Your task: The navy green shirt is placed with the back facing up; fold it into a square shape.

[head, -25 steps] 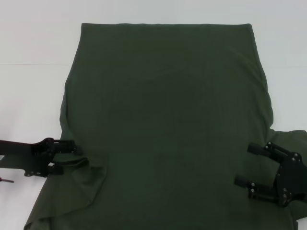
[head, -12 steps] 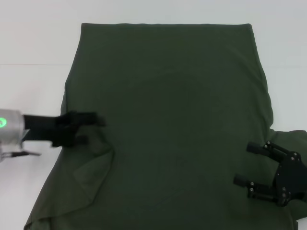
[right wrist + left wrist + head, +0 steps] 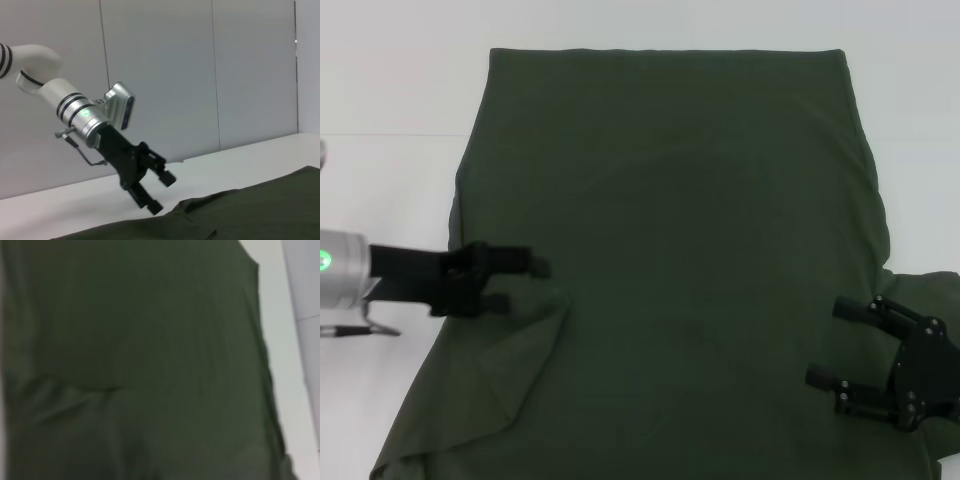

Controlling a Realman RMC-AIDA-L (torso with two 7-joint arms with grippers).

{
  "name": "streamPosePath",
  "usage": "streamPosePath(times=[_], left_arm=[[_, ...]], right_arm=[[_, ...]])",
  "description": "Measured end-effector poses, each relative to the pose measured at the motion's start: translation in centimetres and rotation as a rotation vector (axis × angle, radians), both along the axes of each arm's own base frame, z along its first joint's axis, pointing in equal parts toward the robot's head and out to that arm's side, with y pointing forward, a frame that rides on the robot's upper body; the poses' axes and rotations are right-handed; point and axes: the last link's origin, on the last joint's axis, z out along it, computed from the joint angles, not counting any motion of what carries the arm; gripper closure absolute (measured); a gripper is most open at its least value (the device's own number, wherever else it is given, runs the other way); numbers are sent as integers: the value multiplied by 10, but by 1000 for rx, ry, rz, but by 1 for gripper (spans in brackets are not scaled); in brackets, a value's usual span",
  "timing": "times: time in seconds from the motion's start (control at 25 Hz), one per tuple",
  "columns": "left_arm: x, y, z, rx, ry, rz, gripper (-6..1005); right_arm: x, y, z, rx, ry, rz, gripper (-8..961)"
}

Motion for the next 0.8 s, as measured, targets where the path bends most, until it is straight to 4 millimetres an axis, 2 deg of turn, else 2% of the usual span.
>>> streamPosePath(times=[0.24,0.8], left_arm=[[-15,-12,2,-36,85,-42,129],[-20,-12,-6,-41,167,-120,129]], right_arm=[[0,0,0,-1,1,2,40],[-1,0,0,-1,2,5,39]])
